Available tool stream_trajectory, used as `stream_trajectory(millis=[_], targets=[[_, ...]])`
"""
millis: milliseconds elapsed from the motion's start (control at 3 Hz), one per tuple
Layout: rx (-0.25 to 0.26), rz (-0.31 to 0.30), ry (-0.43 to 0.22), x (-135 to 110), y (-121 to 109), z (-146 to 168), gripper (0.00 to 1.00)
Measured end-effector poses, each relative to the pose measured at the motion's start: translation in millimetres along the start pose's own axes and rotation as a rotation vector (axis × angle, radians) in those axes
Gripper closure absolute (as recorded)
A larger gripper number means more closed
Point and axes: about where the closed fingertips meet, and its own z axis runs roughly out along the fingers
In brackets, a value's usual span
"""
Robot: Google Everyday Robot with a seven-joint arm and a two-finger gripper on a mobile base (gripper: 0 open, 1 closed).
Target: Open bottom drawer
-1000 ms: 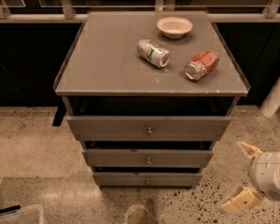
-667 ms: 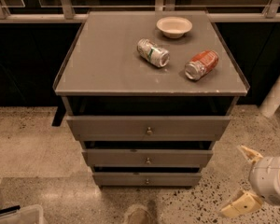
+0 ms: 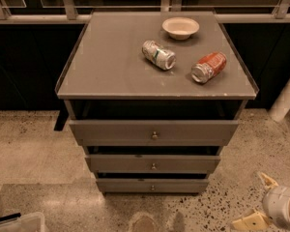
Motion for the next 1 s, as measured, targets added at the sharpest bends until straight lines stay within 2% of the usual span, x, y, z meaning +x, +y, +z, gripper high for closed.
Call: stream_trajectory(millis=[333,667,1000], targets=[[0.058,0.097,-0.022,58,-24,57,0.0],[0.055,0.1,-0.023,60,-23,59,0.0],[0.061,0.151,-0.043,72,-28,65,0.0]])
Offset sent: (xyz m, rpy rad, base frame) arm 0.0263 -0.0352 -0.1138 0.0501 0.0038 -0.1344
